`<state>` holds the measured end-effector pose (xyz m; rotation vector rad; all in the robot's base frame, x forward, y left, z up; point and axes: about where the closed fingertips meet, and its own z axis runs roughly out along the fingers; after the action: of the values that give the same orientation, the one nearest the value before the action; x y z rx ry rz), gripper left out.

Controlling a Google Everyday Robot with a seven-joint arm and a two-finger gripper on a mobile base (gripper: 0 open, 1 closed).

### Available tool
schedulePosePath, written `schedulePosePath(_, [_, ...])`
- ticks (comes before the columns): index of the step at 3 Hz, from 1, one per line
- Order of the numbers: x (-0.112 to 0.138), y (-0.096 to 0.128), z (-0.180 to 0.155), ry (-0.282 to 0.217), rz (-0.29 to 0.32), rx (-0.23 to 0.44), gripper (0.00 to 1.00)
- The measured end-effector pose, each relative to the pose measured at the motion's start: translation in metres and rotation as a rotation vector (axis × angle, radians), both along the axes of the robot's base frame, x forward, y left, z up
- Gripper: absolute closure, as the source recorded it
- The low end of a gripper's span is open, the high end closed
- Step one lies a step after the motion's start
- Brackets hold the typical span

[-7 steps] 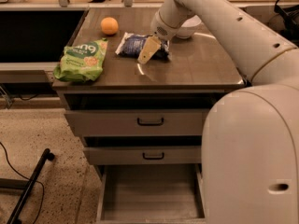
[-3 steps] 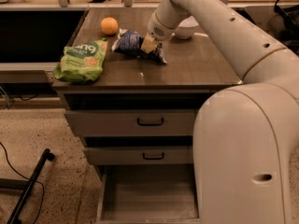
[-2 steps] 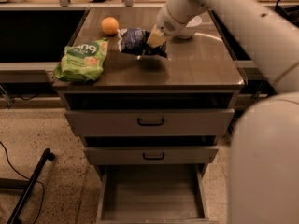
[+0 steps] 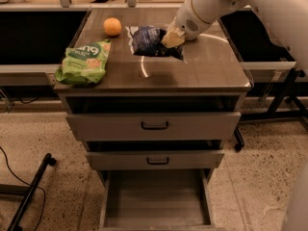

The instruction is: Place blue chip bag into bottom drawer

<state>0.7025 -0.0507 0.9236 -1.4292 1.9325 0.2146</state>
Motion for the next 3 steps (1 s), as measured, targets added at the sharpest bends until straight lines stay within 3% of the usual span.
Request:
schedulePosePath(1, [-0.017,0.003,-0.006,0.004,0.046,-0.029,1.0])
schedulePosePath(3, [-0.106,0.019,-0.017,-0.005,0.22,-0.127,1.0])
